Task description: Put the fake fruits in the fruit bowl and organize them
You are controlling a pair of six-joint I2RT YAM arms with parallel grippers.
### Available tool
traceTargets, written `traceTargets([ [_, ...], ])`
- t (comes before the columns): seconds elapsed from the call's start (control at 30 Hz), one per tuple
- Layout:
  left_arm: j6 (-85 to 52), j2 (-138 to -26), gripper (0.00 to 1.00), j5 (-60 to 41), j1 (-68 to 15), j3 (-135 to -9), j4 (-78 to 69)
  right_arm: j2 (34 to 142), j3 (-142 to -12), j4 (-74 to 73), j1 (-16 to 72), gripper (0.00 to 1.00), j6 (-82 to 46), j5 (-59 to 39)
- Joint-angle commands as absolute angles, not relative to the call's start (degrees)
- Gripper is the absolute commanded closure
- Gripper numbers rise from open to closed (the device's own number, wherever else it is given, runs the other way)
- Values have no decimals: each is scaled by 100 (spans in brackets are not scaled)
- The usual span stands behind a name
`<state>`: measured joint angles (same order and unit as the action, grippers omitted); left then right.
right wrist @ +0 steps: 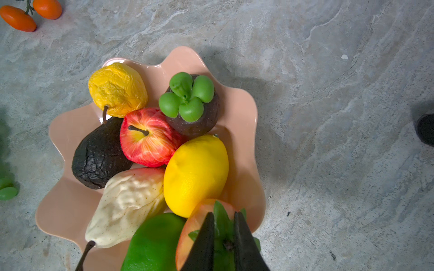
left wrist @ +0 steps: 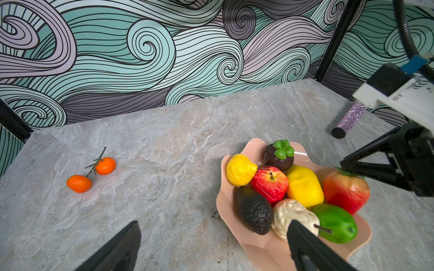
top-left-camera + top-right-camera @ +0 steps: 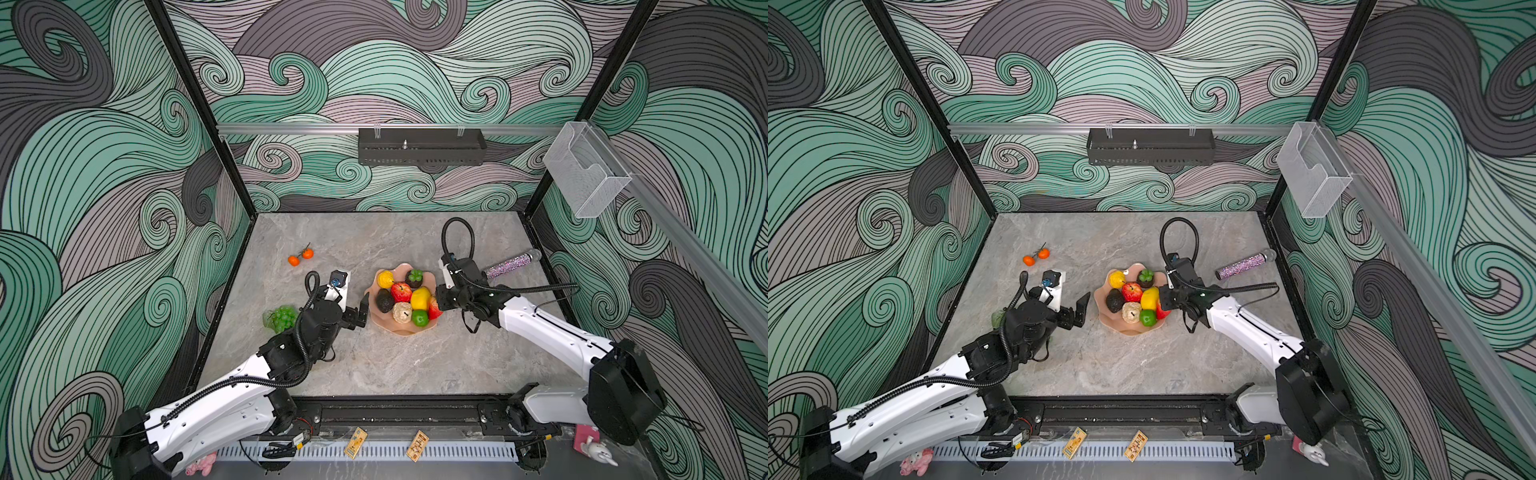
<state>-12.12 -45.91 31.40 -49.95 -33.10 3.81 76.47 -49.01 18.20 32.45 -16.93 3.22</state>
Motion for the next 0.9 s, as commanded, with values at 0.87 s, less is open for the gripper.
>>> traceTargets([
  [0.87, -3393, -7838, 3, 1993, -2323, -6213, 2523, 4992, -5591, 3253, 3138, 38, -1256, -38],
])
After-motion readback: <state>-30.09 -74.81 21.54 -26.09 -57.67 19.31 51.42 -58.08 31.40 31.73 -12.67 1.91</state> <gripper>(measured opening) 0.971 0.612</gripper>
